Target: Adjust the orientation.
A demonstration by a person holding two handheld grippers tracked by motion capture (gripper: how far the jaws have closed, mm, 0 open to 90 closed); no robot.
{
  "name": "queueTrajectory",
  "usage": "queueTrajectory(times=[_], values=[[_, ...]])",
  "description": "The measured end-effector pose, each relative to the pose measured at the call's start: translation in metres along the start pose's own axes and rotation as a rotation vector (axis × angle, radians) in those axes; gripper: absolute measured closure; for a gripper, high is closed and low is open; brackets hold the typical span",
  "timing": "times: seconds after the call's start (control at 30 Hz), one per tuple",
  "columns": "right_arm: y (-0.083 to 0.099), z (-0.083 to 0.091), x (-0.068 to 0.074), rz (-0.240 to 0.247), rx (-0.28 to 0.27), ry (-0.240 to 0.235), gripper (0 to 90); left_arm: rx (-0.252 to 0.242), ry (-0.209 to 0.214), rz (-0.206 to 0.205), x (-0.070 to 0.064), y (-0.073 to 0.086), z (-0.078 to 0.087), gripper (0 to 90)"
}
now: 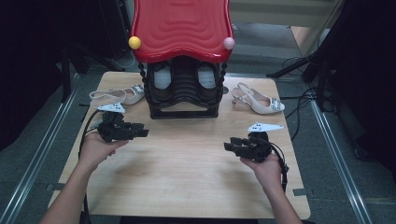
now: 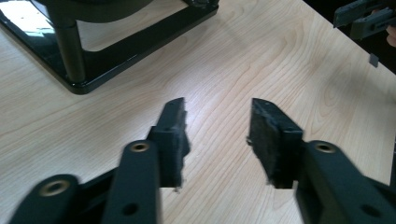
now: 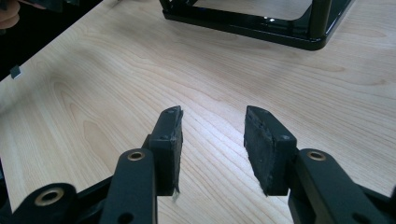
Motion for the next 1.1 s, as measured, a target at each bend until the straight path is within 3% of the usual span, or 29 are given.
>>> queueTrajectory(times=[0.03,0.1,0.27,0.33,0.53,0.7,0.97,1.1], values=[[0.001,-0.002,0.000,0.003,0.011,0.005,58.2,-0.001,-0.009,0.004,0.004,-0.001,0.001,70.0],[0.003,-0.004,0.000,0.005,0.021,0.004,58.3,-0.020,0.029,0.016,0.011,-0.002,0.003,75.1],[0.006,-0.007,0.003,0.018,0.042,-0.004,58.6,-0.019,-0.013,0.019,0.028,-0.001,0.005,87.4],[0.005,-0.008,0.004,0.019,0.039,-0.009,58.6,-0.019,-0.045,0.028,0.042,-0.002,0.007,89.3],[0.011,-0.010,0.006,0.017,0.067,-0.019,58.2,-0.045,-0.083,0.065,0.066,-0.010,0.013,89.8],[0.013,-0.007,0.006,0.014,0.061,-0.014,57.9,-0.048,-0.101,0.092,0.078,-0.016,0.012,89.9],[0.019,-0.003,0.005,-0.004,0.065,-0.001,57.5,-0.055,-0.108,0.087,0.098,-0.038,0.009,89.9],[0.019,-0.002,0.003,-0.014,0.061,0.011,57.3,-0.039,-0.127,0.112,0.114,-0.046,0.008,90.0]])
Point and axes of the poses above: each handheld gripper's, and its own axes: z roughly backward along the jaws, y roughly out of its underside, x roughly to its left, the point moved 10 cm from there along -z, roughly forward along the jaws, and after that the axes turned 7 degrees about z, right-handed, at the moved point
